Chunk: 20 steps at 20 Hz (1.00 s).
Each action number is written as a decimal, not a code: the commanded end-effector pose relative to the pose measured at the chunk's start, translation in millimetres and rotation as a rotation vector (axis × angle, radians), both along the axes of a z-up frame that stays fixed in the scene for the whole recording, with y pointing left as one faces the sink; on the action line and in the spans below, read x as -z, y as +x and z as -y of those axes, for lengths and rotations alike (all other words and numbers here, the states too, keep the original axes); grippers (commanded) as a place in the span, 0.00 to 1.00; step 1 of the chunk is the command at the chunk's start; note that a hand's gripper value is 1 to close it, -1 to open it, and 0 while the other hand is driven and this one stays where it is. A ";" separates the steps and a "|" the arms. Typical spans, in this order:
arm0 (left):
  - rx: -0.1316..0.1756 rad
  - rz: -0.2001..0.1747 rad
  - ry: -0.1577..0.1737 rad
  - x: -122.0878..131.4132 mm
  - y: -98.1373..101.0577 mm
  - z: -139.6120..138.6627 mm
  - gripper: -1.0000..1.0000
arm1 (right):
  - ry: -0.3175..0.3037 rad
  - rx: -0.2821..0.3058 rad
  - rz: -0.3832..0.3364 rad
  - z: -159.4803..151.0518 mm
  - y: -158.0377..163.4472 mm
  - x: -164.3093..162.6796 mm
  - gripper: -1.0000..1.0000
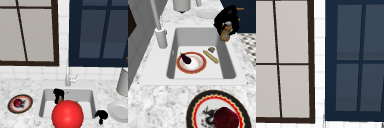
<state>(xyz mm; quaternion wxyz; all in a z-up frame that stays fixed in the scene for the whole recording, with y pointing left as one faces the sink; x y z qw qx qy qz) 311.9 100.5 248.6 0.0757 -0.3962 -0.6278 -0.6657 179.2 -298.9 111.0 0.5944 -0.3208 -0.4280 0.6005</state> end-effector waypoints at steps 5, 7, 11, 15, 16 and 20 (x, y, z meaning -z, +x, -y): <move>-0.022 -0.003 0.031 47.6 15.3 49.7 1.00 | 0.000 0.000 0.000 0.0 0.0 0.0 0.50; -0.040 -0.010 0.014 65.6 26.2 54.8 1.00 | 0.000 0.000 0.000 0.0 0.0 0.0 0.50; -0.058 -0.004 0.006 99.9 48.0 67.1 1.00 | 0.000 0.000 0.000 0.0 0.0 0.0 0.50; -0.059 -0.001 -0.027 133.4 67.5 67.1 1.00 | 0.000 0.000 0.000 0.0 0.0 0.0 0.50; -0.058 -0.001 -0.025 141.8 72.6 67.6 1.00 | 0.000 0.000 0.000 0.0 0.0 0.0 0.50; -0.043 -0.009 -0.003 175.6 78.5 71.2 1.00 | 0.000 0.000 0.000 0.0 0.0 0.0 0.50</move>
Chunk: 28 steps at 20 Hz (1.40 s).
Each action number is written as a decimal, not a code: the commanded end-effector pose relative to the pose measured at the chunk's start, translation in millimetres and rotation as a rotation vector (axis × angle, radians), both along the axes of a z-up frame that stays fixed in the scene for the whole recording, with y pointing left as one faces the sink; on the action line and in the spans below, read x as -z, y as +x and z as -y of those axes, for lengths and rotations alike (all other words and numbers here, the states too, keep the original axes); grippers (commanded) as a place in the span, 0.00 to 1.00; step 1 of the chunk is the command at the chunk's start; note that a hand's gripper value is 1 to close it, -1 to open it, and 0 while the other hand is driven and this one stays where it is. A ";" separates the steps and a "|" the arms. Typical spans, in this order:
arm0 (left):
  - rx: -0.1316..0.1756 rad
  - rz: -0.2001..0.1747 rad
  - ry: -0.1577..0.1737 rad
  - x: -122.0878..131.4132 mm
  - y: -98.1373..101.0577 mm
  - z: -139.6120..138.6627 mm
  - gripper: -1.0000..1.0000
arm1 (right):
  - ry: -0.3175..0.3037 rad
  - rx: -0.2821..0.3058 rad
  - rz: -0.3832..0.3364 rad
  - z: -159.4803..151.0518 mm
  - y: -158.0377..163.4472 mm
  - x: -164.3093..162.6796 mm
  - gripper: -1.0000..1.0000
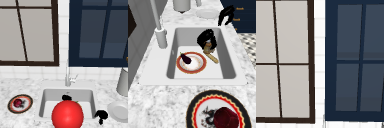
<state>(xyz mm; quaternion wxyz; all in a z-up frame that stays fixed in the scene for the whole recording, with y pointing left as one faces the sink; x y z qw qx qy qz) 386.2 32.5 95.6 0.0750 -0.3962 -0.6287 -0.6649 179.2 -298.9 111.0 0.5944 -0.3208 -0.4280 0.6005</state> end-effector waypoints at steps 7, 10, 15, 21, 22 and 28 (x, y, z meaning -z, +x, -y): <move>-0.054 -0.040 0.000 57.2 13.3 0.2 1.00 | 0.000 0.000 0.000 0.0 0.0 0.0 0.50; -0.078 -0.024 0.003 67.1 19.3 -1.9 1.00 | 0.000 0.000 0.000 0.0 0.0 0.0 0.50; -0.077 -0.011 0.003 93.8 16.6 -15.0 1.00 | 0.000 0.000 0.000 0.0 0.0 0.0 0.50; -0.077 -0.017 0.006 125.1 41.1 -6.8 1.00 | 0.000 0.000 0.000 0.0 0.0 0.0 0.50; -0.077 -0.020 0.006 129.8 45.8 -6.5 1.00 | 0.000 0.000 0.000 0.0 0.0 0.0 0.50; -0.066 -0.040 0.010 140.7 72.3 -2.4 1.00 | 0.000 0.000 0.000 0.0 0.0 0.0 0.50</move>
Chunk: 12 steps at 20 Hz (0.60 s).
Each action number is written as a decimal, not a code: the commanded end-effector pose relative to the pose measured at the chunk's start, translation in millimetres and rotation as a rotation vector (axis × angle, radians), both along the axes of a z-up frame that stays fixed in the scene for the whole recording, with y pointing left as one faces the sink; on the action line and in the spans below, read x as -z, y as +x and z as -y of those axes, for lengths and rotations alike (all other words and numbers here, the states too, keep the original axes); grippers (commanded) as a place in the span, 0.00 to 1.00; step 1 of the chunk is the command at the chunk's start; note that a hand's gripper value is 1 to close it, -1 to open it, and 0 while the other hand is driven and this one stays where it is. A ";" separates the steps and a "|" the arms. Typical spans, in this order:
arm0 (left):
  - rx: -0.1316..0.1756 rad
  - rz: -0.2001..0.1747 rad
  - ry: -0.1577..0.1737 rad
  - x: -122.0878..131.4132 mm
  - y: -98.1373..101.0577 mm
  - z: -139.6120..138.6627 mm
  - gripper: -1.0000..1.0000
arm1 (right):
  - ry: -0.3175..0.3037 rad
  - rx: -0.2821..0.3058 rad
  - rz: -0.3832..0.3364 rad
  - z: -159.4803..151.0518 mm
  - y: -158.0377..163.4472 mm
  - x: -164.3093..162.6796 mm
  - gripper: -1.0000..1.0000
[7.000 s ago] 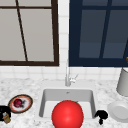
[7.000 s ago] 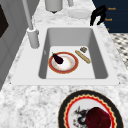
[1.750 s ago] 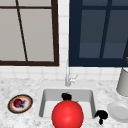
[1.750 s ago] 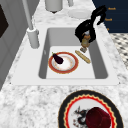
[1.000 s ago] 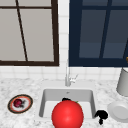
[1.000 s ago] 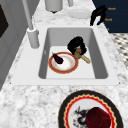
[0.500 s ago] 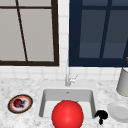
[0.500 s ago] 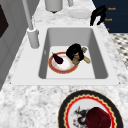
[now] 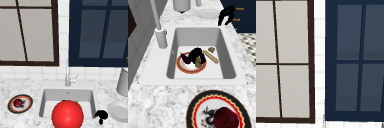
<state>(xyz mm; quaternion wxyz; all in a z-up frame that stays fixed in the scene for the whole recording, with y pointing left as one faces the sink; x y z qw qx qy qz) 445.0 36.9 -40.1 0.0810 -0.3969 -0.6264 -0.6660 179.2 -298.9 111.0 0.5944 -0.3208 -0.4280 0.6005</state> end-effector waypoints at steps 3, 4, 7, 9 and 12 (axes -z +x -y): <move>-0.058 0.000 -0.005 18.8 21.1 0.8 1.00 | 0.000 0.000 0.000 0.0 0.0 0.0 0.50; -0.058 0.003 -0.009 24.2 25.4 0.8 1.00 | 0.000 0.000 0.000 0.0 0.0 0.0 0.50; -0.062 -0.049 -0.034 36.9 38.7 1.5 1.00 | 0.000 0.000 0.000 0.0 0.0 0.0 0.50; -0.072 -0.091 -0.032 35.1 49.5 2.8 1.00 | 0.000 0.000 0.000 0.0 0.0 0.0 0.50; -0.096 -0.122 -0.012 22.4 49.1 8.1 1.00 | 0.000 0.000 0.000 0.0 0.0 0.0 0.50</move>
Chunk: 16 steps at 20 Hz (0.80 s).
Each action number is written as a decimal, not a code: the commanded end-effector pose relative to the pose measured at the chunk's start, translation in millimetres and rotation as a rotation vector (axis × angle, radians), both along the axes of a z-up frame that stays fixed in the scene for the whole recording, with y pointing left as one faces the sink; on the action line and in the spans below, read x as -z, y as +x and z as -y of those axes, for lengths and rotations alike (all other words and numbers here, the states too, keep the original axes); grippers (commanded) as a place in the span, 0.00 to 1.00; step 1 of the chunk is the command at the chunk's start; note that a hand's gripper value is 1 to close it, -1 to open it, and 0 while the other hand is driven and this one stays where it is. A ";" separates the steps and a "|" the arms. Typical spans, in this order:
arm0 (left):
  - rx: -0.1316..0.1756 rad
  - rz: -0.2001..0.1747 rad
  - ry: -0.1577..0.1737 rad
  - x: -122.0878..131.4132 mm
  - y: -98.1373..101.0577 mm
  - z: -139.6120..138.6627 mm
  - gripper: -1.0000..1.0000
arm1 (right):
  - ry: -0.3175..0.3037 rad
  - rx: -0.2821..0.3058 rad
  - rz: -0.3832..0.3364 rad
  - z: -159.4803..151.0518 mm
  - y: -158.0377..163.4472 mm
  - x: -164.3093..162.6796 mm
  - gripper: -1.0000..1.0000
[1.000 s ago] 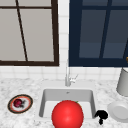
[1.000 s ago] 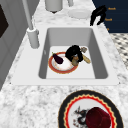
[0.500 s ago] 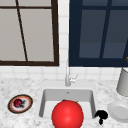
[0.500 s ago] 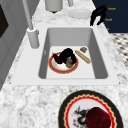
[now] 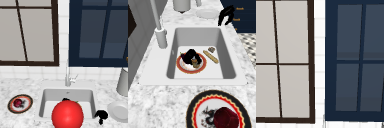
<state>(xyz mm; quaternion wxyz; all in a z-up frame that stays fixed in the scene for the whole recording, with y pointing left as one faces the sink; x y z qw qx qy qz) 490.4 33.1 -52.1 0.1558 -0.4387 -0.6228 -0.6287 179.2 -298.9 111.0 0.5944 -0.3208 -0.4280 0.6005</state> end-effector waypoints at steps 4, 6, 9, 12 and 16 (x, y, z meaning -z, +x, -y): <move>-0.023 -0.004 -0.003 8.6 -6.7 0.6 1.00 | 0.000 0.000 0.000 0.0 0.0 0.0 0.50; -0.009 0.020 -0.001 5.1 -16.1 0.5 1.00 | 0.000 0.000 0.000 0.0 0.0 0.0 0.50; 0.010 0.060 0.000 4.9 -18.0 0.1 0.00 | 0.000 0.000 0.000 0.0 0.0 0.0 0.50; -0.025 0.053 -0.037 -9.8 -12.2 5.1 0.00 | 0.000 0.000 0.000 0.0 0.0 0.0 0.50; 0.002 -0.016 -0.027 -12.8 -20.4 3.1 0.00 | 0.000 0.000 0.000 0.0 0.0 0.0 0.50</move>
